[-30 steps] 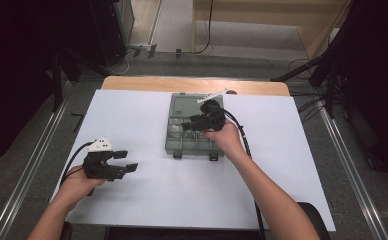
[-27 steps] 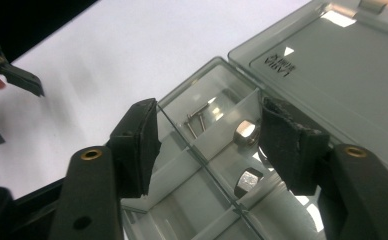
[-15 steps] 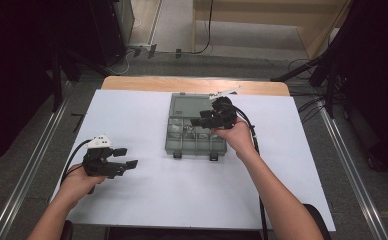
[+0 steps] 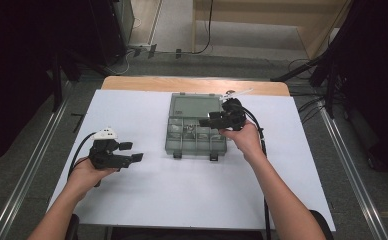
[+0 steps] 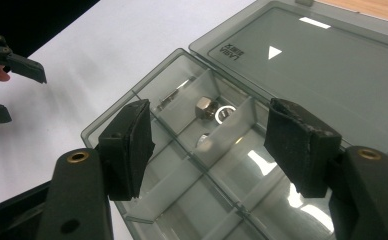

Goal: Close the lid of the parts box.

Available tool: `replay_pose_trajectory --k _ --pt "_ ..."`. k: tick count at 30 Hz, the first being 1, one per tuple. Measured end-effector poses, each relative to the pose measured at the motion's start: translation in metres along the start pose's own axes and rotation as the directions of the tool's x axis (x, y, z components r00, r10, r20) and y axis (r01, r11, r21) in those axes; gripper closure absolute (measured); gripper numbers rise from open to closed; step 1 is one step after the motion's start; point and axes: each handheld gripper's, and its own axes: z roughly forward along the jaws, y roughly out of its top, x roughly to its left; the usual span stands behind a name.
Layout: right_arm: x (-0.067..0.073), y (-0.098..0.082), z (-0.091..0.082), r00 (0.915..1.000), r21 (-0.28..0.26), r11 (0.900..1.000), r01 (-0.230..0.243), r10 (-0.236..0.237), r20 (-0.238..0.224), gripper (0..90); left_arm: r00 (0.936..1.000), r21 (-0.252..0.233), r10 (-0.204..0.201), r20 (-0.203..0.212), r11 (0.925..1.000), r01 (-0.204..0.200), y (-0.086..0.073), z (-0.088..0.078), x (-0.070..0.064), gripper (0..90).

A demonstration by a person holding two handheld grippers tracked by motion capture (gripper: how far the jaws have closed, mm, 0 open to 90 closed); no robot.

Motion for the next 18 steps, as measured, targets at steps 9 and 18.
replay_pose_trajectory --k 9,18 --pt "-0.012 -0.005 -0.006 0.9993 0.001 1.0 -0.031 0.031 0.022 35.3 0.9995 -0.002 -0.027 -0.019 0.9996 0.027 0.01 0.008 0.004 31.5" --pt "-0.029 -0.009 -0.007 0.9966 0.004 0.998 -0.07 0.07 0.043 35.4 0.9977 -0.022 -0.051 -0.045 0.9985 0.05 0.024 0.02 0.009 31.6"
